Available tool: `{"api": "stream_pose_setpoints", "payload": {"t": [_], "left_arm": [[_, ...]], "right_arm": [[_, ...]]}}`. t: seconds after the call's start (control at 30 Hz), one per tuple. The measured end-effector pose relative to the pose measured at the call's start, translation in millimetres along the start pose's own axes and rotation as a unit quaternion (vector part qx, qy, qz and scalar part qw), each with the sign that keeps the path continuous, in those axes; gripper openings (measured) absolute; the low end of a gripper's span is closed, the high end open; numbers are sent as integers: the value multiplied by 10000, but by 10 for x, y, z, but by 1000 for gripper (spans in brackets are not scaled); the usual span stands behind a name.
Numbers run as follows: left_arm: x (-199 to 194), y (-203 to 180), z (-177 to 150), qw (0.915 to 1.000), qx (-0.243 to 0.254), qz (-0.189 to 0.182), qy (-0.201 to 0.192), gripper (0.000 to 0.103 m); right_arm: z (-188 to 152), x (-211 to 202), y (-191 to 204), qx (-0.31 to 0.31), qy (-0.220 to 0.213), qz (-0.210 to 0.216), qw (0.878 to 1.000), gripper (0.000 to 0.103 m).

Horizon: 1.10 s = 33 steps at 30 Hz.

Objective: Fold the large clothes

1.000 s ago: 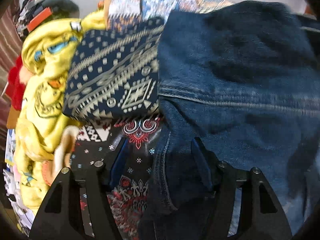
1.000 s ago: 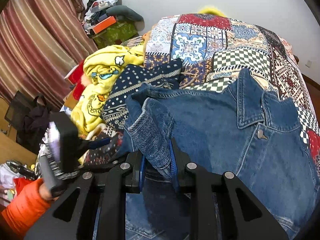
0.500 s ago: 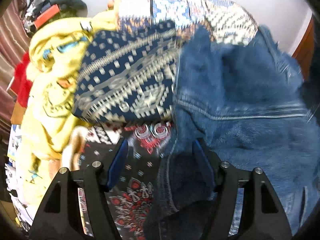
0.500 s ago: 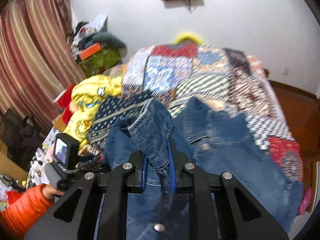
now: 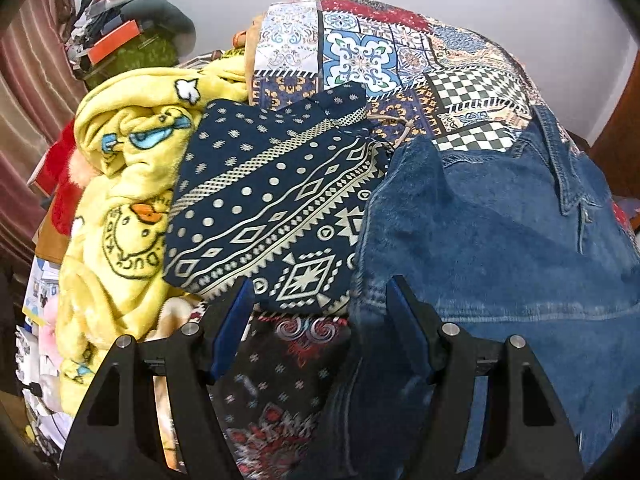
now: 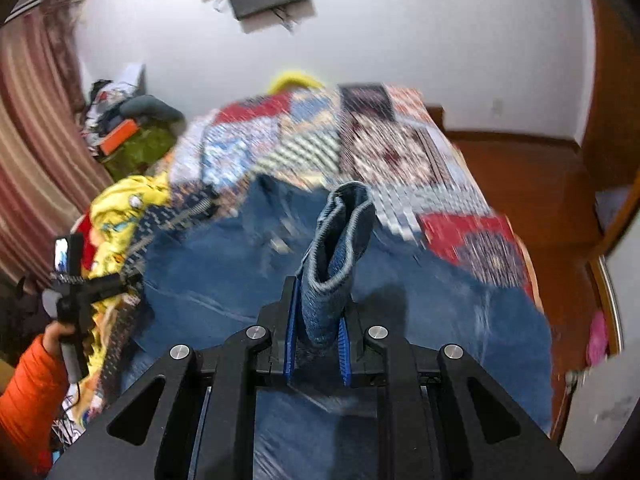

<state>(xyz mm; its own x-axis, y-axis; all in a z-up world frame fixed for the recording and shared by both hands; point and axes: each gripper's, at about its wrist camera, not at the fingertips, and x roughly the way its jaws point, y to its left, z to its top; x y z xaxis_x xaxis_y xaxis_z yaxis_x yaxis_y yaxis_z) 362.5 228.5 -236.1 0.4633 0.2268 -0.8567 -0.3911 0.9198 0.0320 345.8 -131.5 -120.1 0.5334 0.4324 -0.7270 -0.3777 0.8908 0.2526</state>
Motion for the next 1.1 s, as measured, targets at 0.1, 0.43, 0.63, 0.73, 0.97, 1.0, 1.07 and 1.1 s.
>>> {"api": "stream_pose_setpoints", "payload": {"t": [0.1,0.43,0.63,0.73,0.97,1.0,1.07,1.1], "left_arm": [[71,-34,16,10000,-44,46,40,68],[195,-8,174,9991,-13,407,-82,78],[72,42,244,9988,-68,450,-171,78],[-90,2,234,9992,25,309,-268,78],[-587,-347,160,9962,640,-85,-587,78],[-668,-425,144,9950,749,-169,-644,78],[-808,-593,105,9922,956,-360,-720,78],[-859,-663,87,9910,1024,-443,-739,78]], "right_arm": [[-205,111,-232,284,247,-93,9992,15],[-772,352,-661,800,1002,-350,9911,15],[-825,216,-757,822,915,-722,9898,39],[-827,141,-849,810,1035,-1052,9857,49],[-781,-271,-1158,1283,712,-1133,9827,58],[-771,-333,-1209,1368,627,-1140,9820,61],[-776,-498,-1329,1581,422,-1162,9796,65],[-789,-579,-1390,1671,333,-1166,9785,66]]}}
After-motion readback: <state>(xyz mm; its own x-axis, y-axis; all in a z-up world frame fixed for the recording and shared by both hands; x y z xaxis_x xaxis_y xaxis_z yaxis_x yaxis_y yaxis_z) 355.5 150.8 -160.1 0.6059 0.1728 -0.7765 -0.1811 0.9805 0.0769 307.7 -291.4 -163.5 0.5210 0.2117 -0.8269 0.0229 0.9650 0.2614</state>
